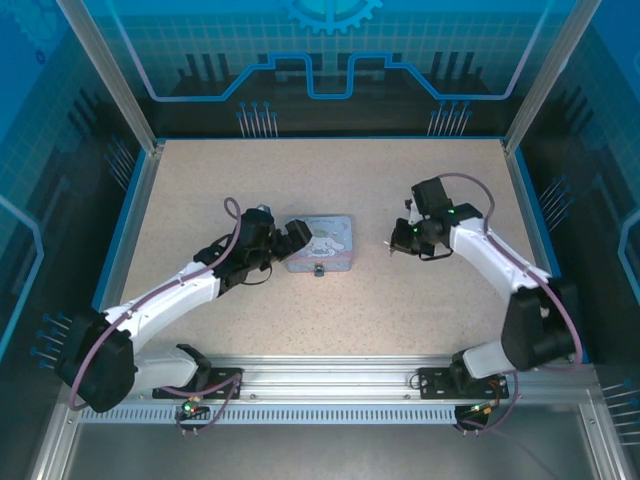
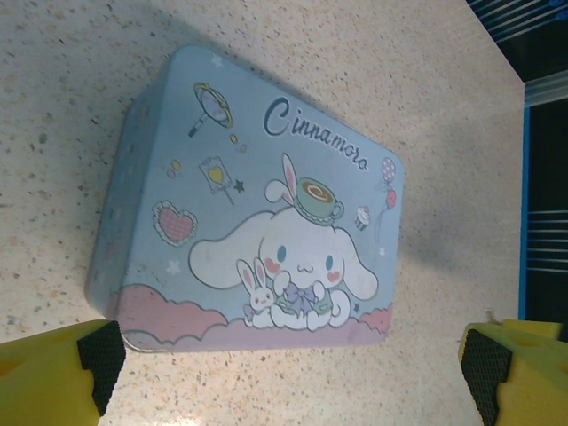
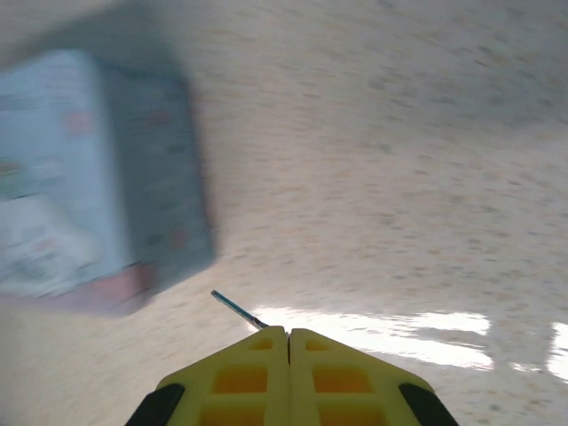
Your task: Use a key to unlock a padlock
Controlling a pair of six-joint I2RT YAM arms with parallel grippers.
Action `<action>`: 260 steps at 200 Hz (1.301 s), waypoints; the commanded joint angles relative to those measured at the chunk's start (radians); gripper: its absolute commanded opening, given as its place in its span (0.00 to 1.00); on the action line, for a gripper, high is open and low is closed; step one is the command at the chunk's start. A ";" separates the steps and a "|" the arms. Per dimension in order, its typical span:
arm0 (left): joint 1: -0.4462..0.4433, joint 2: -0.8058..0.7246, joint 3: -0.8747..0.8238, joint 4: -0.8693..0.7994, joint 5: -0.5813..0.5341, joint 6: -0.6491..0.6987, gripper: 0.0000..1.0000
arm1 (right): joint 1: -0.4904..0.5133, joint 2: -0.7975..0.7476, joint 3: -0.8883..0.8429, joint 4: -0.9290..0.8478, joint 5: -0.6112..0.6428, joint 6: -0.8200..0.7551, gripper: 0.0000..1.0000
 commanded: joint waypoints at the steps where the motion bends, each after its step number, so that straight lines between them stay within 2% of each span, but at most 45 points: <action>1: -0.008 -0.031 0.038 0.027 0.097 0.012 0.99 | 0.013 -0.104 -0.020 0.071 -0.238 -0.031 0.00; 33: -0.023 -0.026 0.059 0.090 0.187 -0.016 0.99 | 0.015 -0.175 -0.038 0.156 -0.444 -0.038 0.00; 55: -0.045 -0.022 0.080 0.114 0.209 -0.040 0.99 | 0.024 -0.199 -0.058 0.205 -0.514 -0.026 0.00; 84: -0.069 -0.019 0.085 0.187 0.207 -0.094 0.98 | 0.060 -0.201 -0.081 0.246 -0.489 0.052 0.00; 112: -0.080 -0.010 0.068 0.271 0.229 -0.114 0.90 | 0.127 -0.180 -0.095 0.271 -0.408 0.146 0.00; 166: -0.081 -0.005 0.034 0.307 0.316 0.045 0.65 | 0.173 -0.099 -0.075 0.239 -0.309 0.251 0.00; 208: -0.082 0.049 0.034 0.302 0.361 0.115 0.58 | 0.175 -0.036 -0.045 0.230 -0.303 0.275 0.00; 260: -0.090 0.150 0.031 0.385 0.399 0.118 0.49 | 0.177 -0.032 -0.047 0.262 -0.333 0.302 0.00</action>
